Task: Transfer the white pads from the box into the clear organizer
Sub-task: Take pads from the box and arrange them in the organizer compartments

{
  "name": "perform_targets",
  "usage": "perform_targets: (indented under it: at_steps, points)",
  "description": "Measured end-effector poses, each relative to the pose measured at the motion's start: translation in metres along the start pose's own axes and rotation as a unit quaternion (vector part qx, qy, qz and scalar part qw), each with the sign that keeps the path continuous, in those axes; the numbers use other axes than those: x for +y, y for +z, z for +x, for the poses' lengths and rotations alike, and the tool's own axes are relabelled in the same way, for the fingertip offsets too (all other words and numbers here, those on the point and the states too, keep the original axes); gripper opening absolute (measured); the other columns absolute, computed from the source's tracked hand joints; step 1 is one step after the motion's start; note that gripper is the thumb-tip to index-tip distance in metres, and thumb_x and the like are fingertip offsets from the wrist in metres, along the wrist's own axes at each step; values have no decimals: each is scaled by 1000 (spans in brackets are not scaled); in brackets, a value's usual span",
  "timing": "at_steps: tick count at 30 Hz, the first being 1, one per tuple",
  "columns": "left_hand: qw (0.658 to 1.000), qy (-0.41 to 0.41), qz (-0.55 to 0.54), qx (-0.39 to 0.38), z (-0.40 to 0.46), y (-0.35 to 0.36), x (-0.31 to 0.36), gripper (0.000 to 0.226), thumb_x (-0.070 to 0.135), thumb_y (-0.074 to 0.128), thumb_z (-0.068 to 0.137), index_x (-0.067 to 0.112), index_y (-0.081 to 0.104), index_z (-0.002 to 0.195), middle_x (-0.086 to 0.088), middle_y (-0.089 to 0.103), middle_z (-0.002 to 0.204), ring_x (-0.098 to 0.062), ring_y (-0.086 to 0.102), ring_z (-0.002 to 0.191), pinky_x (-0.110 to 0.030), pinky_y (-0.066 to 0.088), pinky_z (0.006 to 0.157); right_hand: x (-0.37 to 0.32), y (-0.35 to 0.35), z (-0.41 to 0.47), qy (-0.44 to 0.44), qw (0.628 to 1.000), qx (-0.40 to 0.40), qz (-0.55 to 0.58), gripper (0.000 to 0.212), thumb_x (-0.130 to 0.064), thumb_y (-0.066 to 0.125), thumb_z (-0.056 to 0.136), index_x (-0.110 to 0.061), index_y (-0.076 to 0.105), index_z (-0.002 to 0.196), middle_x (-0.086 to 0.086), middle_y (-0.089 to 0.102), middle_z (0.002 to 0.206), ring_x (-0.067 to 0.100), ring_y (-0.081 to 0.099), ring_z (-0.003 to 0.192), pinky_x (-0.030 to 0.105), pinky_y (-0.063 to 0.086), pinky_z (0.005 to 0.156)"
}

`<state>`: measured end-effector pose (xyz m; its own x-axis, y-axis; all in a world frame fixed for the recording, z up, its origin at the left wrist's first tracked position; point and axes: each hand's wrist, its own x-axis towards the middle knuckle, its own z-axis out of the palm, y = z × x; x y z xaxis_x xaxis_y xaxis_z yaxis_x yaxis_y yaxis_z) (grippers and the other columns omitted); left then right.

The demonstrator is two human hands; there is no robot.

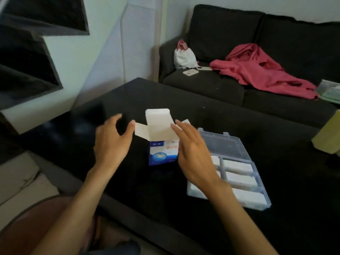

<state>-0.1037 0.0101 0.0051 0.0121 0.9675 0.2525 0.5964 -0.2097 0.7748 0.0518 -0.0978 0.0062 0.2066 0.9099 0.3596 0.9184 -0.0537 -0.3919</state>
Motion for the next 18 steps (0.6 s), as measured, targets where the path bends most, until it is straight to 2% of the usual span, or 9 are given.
perform_targets:
  at_steps: [2,4,5,7,9,11,13,15,18]
  points:
    - [972,-119,-159,-125,3,-5,-6,43,47,54,90,18,59,121,0,62,117,-20,56,113,-38,46,94,-9,14,6,25,996,-83,-16,53,-14,47,94,-28,32,143,-6,27,152,13,20,140,31,22,113]
    - [922,-182,-256,-227,1,-5,-3,43,50,56,88,22,59,120,5,62,112,-15,58,105,-36,51,87,-7,11,7,45,995,-84,-2,48,-9,49,92,-29,45,135,-5,42,143,15,36,132,30,36,105]
    - [911,-184,-268,-255,1,-5,-3,41,50,59,86,23,60,117,6,64,111,-12,60,102,-35,53,84,-6,9,7,32,997,-74,1,45,-5,48,90,-29,53,129,-5,51,136,16,44,126,30,41,99]
    - [913,-156,-269,-263,3,-5,-5,31,45,65,83,26,64,108,7,68,100,-7,63,91,-28,56,71,-8,5,6,-13,996,-85,-27,42,-4,46,90,-29,62,120,-6,59,127,17,53,117,30,45,93]
    - [932,-120,-244,-242,5,-4,-8,26,37,68,83,23,68,104,8,68,91,-5,64,84,-22,55,62,-11,0,3,-44,989,-127,-58,38,-9,48,92,-30,61,121,-8,60,127,17,55,115,29,45,94]
    - [949,-62,-200,-234,6,-4,-10,30,36,69,82,19,71,106,6,70,96,-10,65,92,-29,56,77,-10,-3,-3,-63,986,-143,-57,37,-10,50,93,-29,61,122,-8,60,126,17,57,114,29,45,95]
    - [952,-20,-179,-247,4,-7,-11,28,33,70,82,20,72,106,8,71,103,-8,63,100,-32,51,91,-8,-3,-7,-63,984,-159,-51,35,-14,51,93,-30,61,122,-10,60,125,14,58,112,26,44,96]
    - [945,-4,-183,-271,3,-14,-13,21,26,70,82,22,72,103,14,70,98,-1,63,96,-25,49,90,-5,1,-9,-45,981,-183,-41,34,-16,51,93,-31,60,123,-12,59,126,12,56,115,27,44,98]
    - [941,-13,-196,-276,4,-19,-16,19,22,70,82,22,72,101,18,69,90,2,64,88,-18,49,77,-7,6,-8,-41,981,-184,-55,34,-18,52,93,-31,60,122,-11,59,128,13,54,118,32,45,99]
